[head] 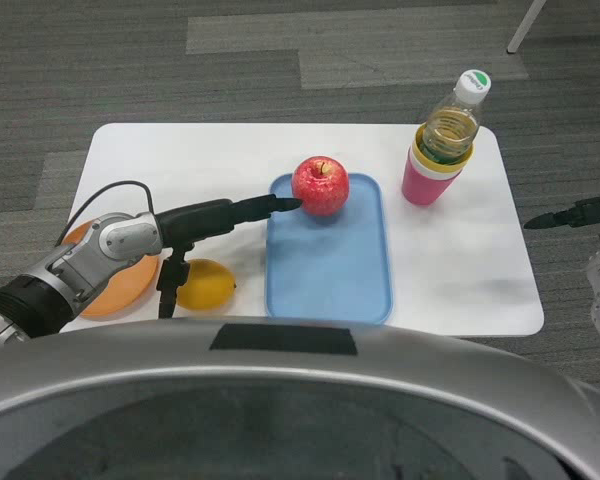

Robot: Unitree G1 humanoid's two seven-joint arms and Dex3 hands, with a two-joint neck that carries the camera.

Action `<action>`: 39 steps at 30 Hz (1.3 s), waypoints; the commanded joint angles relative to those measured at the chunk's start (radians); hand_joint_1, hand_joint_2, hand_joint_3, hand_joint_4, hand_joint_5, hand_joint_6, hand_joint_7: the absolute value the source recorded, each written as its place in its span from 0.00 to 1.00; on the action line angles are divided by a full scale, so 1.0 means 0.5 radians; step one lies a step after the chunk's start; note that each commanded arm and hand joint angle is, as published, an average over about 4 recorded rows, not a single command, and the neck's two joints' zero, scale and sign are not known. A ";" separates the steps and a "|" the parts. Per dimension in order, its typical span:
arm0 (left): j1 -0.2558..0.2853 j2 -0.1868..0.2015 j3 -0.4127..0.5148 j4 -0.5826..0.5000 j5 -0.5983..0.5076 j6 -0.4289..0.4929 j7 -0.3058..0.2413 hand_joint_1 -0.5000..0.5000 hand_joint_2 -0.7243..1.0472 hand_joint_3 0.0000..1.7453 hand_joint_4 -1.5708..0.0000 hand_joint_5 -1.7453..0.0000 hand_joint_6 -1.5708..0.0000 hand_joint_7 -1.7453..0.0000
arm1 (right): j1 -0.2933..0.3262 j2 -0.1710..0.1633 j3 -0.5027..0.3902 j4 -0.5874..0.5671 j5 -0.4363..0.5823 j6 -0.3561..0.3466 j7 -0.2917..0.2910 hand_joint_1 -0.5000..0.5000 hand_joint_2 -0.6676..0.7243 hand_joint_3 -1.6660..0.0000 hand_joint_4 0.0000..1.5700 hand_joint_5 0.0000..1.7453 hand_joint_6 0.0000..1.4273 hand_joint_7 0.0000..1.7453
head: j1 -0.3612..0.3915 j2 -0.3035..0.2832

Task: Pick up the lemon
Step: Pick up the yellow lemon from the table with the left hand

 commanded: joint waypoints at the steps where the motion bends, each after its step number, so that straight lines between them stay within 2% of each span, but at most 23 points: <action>1: 0.071 -0.024 0.074 0.049 0.032 -0.056 0.008 0.00 0.15 0.05 1.00 0.94 1.00 0.88 | -0.030 -0.019 0.003 0.003 0.014 0.006 -0.015 0.17 0.86 1.00 0.00 0.00 0.00 0.00 | 0.005 -0.002; 4: 0.115 -0.034 0.137 0.053 0.060 -0.093 0.020 0.00 0.15 0.05 1.00 0.94 1.00 0.88 | -0.030 -0.015 0.005 0.003 0.014 0.006 -0.016 0.17 0.86 1.00 0.00 0.00 0.00 0.00 | 0.013 0.000; 8: 0.161 -0.026 0.197 0.053 0.089 -0.151 0.055 0.00 0.20 0.05 1.00 0.94 1.00 0.88 | -0.030 -0.014 0.015 0.000 0.014 0.006 -0.016 0.17 0.86 1.00 0.00 0.00 0.00 0.00 | 0.019 -0.002; 15: 0.247 -0.004 0.252 0.053 0.117 -0.212 0.077 0.00 0.20 0.05 1.00 0.94 1.00 0.88 | -0.026 -0.014 0.025 -0.014 0.014 0.006 -0.016 0.15 0.86 1.00 0.00 0.00 0.00 0.00 | 0.036 -0.001; 22: 0.296 -0.002 0.288 0.053 0.173 -0.253 0.079 0.00 0.20 0.05 1.00 0.94 1.00 0.88 | -0.024 -0.023 0.031 -0.015 0.014 0.006 -0.016 0.17 0.86 1.00 0.00 0.00 0.00 0.00 | 0.047 -0.006; 25: 0.325 -0.002 0.287 0.062 0.191 -0.264 0.079 0.00 0.24 0.03 1.00 0.94 1.00 0.88 | -0.024 -0.026 0.031 -0.011 0.014 0.008 -0.014 0.15 0.86 1.00 0.00 0.00 0.00 0.00 | 0.058 -0.010; 30: 0.359 -0.025 0.341 0.108 0.255 -0.298 0.079 0.00 0.28 0.05 1.00 0.94 1.00 0.88 | -0.024 -0.026 0.034 -0.001 0.014 0.009 -0.016 0.17 0.86 1.00 0.00 0.00 0.00 0.00 | 0.069 -0.010; 36: 0.356 -0.100 0.419 0.247 0.337 -0.338 0.078 0.00 0.41 0.05 1.00 0.94 1.00 0.88 | -0.026 -0.014 0.034 -0.001 0.014 0.009 -0.015 0.17 0.86 1.00 0.00 0.00 0.00 0.00 | 0.054 -0.015; 37: 0.349 -0.120 0.424 0.281 0.350 -0.357 0.079 0.04 0.45 0.05 1.00 0.94 1.00 0.88 | -0.025 -0.012 0.033 -0.001 0.015 0.009 -0.016 0.16 0.86 1.00 0.00 0.00 0.00 0.00 | 0.051 -0.016; 39: 0.336 -0.153 0.436 0.336 0.371 -0.381 0.079 0.27 0.51 0.05 1.00 0.91 1.00 0.88 | -0.026 -0.011 0.032 -0.003 0.016 0.009 -0.015 0.14 0.86 1.00 0.00 0.00 0.00 0.00 | 0.059 -0.014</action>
